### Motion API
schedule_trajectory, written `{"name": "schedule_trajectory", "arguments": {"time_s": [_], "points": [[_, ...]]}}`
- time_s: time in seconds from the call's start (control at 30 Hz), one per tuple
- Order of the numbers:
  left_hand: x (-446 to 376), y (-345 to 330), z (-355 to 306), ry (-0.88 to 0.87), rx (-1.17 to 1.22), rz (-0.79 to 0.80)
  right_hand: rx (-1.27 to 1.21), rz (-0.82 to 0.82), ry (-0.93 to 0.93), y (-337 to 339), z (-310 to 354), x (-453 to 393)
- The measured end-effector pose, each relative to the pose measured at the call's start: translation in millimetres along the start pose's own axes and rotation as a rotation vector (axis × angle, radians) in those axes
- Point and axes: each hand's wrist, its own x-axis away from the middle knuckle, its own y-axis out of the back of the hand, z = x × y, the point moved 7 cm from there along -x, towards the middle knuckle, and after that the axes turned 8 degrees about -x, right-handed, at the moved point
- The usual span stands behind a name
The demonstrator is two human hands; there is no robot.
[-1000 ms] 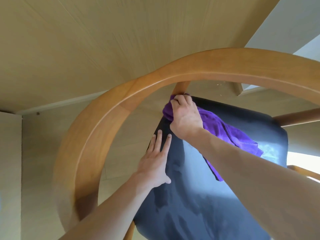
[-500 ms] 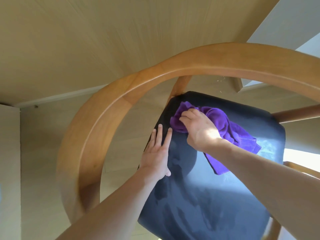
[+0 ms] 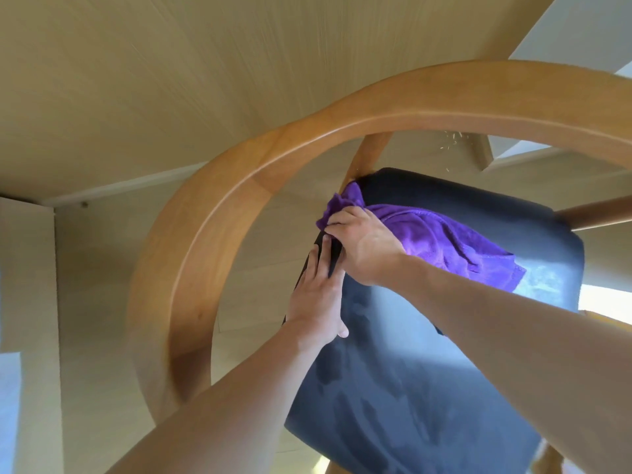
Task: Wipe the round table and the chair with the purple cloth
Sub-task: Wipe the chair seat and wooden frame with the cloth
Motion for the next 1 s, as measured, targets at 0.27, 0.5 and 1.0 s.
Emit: {"name": "schedule_trajectory", "arguments": {"time_s": [0.27, 0.5, 1.0], "points": [[-0.9, -0.7, -5.0, 0.014, -0.016, -0.003, -0.248, -0.13, -0.543, 37.8, -52.2, -21.5], [0.8, -2.9, -0.6, 0.024, -0.02, 0.021, 0.013, 0.03, -0.154, -7.7, 5.7, -5.2], [3.4, -1.7, -6.1, 0.015, -0.004, -0.007, 0.243, -0.053, -0.434, 8.3, -14.5, -32.0]]}}
